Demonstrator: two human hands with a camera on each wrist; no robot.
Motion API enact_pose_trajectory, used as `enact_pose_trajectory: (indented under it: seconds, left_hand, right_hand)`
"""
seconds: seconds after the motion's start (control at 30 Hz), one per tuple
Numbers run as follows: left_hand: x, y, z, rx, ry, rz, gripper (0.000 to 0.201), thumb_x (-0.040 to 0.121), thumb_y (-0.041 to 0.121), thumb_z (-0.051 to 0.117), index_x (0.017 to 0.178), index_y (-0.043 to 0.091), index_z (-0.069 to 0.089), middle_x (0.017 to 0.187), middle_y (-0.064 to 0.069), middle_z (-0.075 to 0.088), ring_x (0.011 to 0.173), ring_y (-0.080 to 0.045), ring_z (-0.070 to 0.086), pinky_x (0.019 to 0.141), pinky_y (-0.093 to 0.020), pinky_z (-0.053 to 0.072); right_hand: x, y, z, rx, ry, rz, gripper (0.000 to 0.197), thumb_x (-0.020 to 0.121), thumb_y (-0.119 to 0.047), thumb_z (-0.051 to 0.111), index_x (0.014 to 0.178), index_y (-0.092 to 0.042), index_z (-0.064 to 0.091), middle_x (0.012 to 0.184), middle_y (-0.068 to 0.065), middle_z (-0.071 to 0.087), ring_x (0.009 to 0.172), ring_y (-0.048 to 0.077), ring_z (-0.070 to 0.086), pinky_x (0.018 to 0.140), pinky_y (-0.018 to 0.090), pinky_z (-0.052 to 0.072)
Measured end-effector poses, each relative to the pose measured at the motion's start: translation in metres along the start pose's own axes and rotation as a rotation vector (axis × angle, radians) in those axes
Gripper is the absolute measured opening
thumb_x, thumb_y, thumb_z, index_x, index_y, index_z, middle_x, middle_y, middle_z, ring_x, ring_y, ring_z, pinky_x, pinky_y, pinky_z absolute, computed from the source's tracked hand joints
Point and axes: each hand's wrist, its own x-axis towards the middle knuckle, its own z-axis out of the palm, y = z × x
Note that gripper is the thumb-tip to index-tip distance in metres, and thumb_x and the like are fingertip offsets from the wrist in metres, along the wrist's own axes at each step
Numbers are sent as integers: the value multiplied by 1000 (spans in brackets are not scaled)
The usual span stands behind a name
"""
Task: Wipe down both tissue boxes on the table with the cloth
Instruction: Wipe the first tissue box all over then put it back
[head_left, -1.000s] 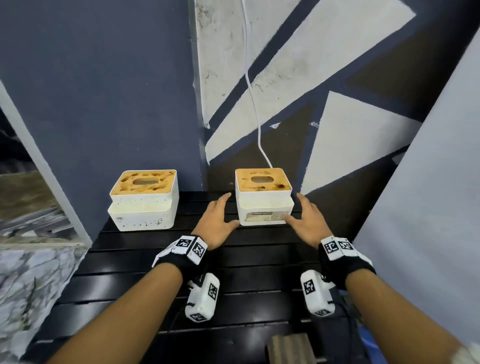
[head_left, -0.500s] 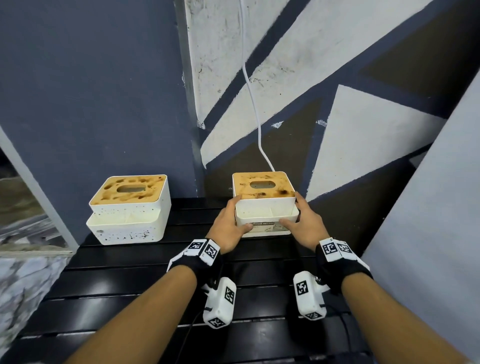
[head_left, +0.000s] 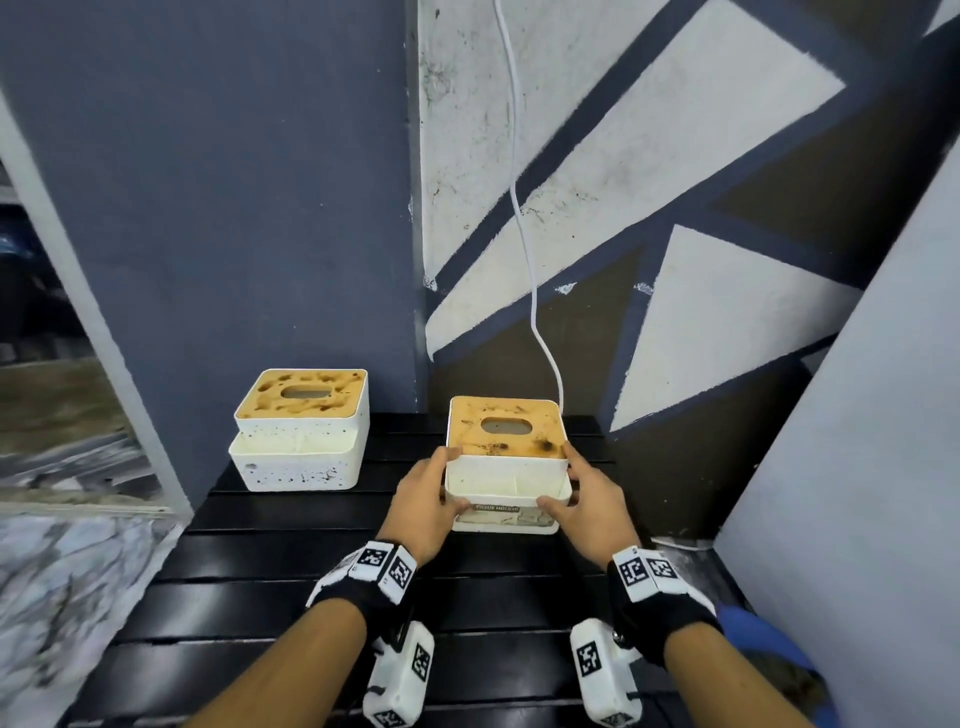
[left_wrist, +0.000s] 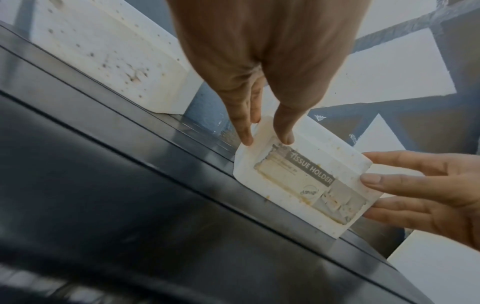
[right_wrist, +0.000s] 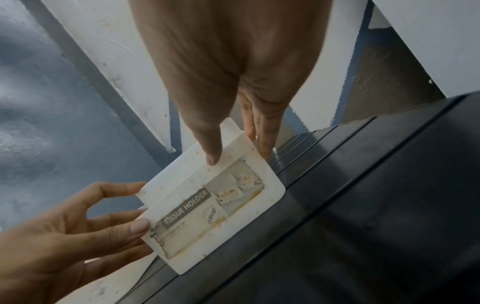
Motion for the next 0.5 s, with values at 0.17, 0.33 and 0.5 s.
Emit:
enact_pose_trajectory:
  seconds: [0.17, 0.33, 0.5]
  left_hand:
    - [-47, -13, -23, 30, 2, 20, 61, 85, 11, 73, 138, 26, 47, 138, 0, 48, 118, -18, 56, 102, -38, 49]
    - [-90, -18, -50, 57, -5, 1, 56, 82, 16, 77, 130, 25, 50, 137, 2, 50, 117, -17, 57, 101, -40, 50]
    - [-136, -20, -71, 3, 2, -4, 47, 81, 14, 78, 119, 26, 53, 130, 1, 53, 102, -15, 64, 92, -39, 56]
  right_hand:
    - [-44, -17, 14, 28, -34, 35, 82, 81, -22, 72, 148, -29, 24, 122, 2, 52, 112, 17, 53, 101, 39, 46]
    - [-83, -34, 32, 18, -67, 38, 84, 81, -23, 72, 148, -28, 22, 124, 1, 53, 115, 19, 53, 102, 41, 45]
    - [-121, -49, 44, 4, -63, 36, 83, 80, -25, 73, 147, -28, 25, 125, 3, 55, 111, 20, 55, 100, 41, 46]
